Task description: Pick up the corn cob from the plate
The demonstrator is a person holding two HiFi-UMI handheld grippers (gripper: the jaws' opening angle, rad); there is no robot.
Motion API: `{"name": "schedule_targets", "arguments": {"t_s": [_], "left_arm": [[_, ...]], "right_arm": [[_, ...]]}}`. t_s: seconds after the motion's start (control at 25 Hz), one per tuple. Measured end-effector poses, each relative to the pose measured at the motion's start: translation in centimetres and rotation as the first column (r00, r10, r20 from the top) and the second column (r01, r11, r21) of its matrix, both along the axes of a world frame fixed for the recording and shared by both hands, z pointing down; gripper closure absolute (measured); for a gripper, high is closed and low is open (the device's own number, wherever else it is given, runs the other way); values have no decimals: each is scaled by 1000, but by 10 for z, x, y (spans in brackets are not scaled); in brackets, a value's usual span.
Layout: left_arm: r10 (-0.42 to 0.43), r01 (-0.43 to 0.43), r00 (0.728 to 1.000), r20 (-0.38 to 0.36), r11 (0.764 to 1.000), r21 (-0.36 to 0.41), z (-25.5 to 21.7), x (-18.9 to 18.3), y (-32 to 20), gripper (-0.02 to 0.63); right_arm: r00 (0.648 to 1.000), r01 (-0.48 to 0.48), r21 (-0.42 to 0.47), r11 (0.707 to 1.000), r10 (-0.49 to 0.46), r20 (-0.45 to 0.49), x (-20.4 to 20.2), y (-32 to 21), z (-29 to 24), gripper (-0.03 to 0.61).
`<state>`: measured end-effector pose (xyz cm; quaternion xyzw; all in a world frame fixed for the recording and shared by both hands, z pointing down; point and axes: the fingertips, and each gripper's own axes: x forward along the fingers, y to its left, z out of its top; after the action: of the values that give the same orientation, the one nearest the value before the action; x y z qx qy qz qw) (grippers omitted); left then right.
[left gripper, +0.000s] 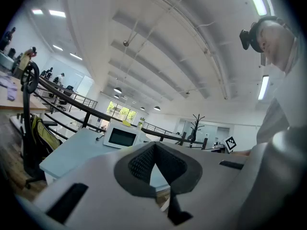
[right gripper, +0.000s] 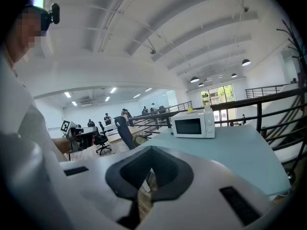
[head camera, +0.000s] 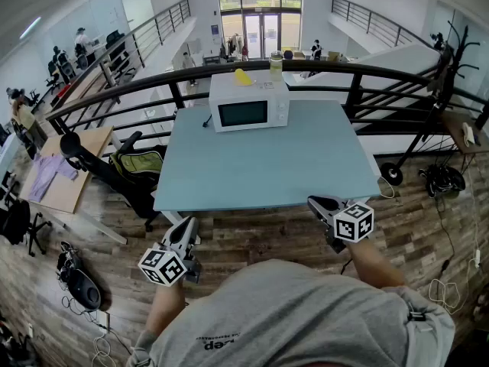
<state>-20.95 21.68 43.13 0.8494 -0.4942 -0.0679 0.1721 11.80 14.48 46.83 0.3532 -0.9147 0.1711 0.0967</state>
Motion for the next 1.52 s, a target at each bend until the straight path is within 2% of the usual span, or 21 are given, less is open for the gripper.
{"name": "schedule_targets", "arguments": {"t_s": [0.76,1.04,1.28,1.52], "left_arm": [[15,-14,1000,17,1000,-9,3,10,4,607],[13,-12,1000,27,1000,-13,2,21,3,607],[7,-6,999,35,1000,-7,-5,43,3,607],[-5,5,1000,28,1000,-3,-7,83,6,607]], "right_arm": [[1000,7,-1,1000,-7,16,2,-1,2,565],[997,-21,-45,999,24,71,14,-6,4,564],[997,-4,-34,999,6,77,30,-4,0,563],[998,19,-35,999,-16,68,64,0,1,563]]}}
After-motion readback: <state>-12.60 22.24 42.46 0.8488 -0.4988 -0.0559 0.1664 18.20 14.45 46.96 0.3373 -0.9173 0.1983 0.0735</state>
